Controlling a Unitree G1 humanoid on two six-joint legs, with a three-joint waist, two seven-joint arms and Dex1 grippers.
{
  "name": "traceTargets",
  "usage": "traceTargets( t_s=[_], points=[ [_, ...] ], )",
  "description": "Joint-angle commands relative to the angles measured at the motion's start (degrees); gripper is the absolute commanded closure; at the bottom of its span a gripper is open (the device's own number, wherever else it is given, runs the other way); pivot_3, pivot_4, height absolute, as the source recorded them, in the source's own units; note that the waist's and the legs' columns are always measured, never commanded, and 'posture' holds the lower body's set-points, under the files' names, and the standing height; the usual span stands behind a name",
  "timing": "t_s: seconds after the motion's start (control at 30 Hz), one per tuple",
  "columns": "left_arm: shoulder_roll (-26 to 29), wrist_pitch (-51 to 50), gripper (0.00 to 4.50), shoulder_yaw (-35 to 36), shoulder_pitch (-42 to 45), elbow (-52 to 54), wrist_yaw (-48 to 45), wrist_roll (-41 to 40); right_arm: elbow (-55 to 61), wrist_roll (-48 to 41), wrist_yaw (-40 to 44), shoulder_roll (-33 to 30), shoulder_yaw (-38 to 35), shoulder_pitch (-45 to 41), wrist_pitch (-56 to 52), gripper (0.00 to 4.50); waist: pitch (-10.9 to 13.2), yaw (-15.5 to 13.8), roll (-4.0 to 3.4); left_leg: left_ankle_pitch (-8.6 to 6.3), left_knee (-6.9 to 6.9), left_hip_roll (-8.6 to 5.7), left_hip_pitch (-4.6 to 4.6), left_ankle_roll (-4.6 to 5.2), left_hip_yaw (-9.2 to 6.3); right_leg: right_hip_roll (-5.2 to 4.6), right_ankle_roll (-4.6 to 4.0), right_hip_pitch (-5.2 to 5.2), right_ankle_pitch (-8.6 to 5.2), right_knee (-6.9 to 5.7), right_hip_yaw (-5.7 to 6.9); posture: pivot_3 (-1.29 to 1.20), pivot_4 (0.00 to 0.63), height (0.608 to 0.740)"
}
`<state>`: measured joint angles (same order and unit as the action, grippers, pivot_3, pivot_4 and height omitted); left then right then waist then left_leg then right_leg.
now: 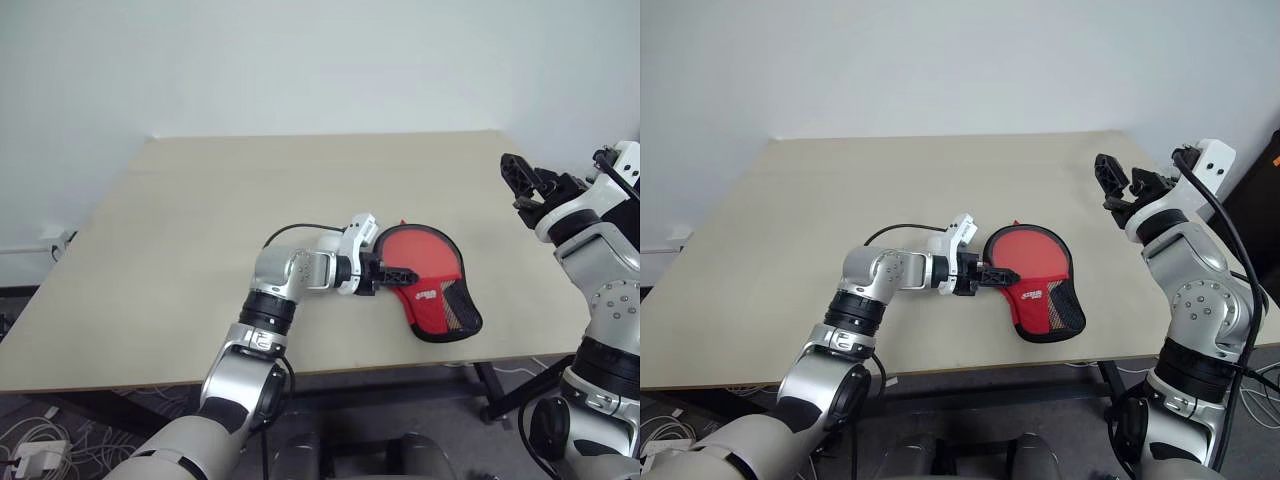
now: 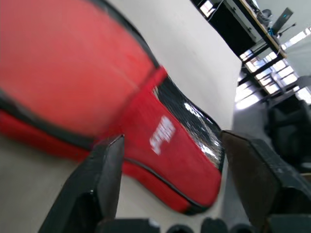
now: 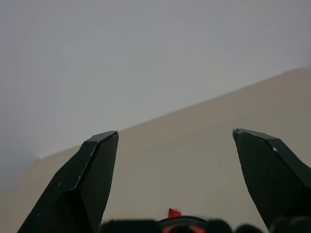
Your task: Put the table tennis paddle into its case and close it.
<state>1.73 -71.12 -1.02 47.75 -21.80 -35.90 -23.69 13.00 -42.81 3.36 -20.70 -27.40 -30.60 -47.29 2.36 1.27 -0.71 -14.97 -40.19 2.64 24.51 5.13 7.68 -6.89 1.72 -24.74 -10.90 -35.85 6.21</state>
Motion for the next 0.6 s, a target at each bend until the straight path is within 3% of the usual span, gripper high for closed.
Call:
traceTargets(
  t_s=[0.03, 0.33, 0.6],
  points=[
    [-1.5, -5.7, 1.02, 3.9, 1.5, 2.0, 5.1, -1.4, 0.7, 0.0, 0.0, -0.4, 0.0, -0.2, 1.6, 0.41, 0.0, 0.0, 0.0, 0.0, 0.0, 0.0, 0.0, 0.0, 0.0, 0.0, 0.0, 0.0, 0.0, 0.0, 0.0, 0.0, 0.0, 0.724],
    [-7.6, -9.9, 1.02, 11.6, 4.2, -5.2, 14.6, -0.7, 0.0, 0.2, -0.1, -0.6, 0.5, 0.0, 2.2, 0.41, 0.0, 0.0, 0.0, 0.0, 0.0, -0.01, 0.0, -0.01, 0.0, 0.0, 0.0, 0.01, 0.0, 0.01, 0.02, 0.0, 0.0, 0.724],
    [-13.4, -3.6, 1.02, 14.9, 5.5, -11.7, 22.1, -0.2, 0.4, 0.8, -0.4, -1.0, 0.8, 1.0, 2.9, 0.41, 0.0, 0.0, 0.01, 0.0, 0.01, 0.0, -0.02, -0.02, -0.01, 0.02, 0.0, 0.01, 0.0, 0.02, 0.02, 0.0, 0.0, 0.724]
  ],
)
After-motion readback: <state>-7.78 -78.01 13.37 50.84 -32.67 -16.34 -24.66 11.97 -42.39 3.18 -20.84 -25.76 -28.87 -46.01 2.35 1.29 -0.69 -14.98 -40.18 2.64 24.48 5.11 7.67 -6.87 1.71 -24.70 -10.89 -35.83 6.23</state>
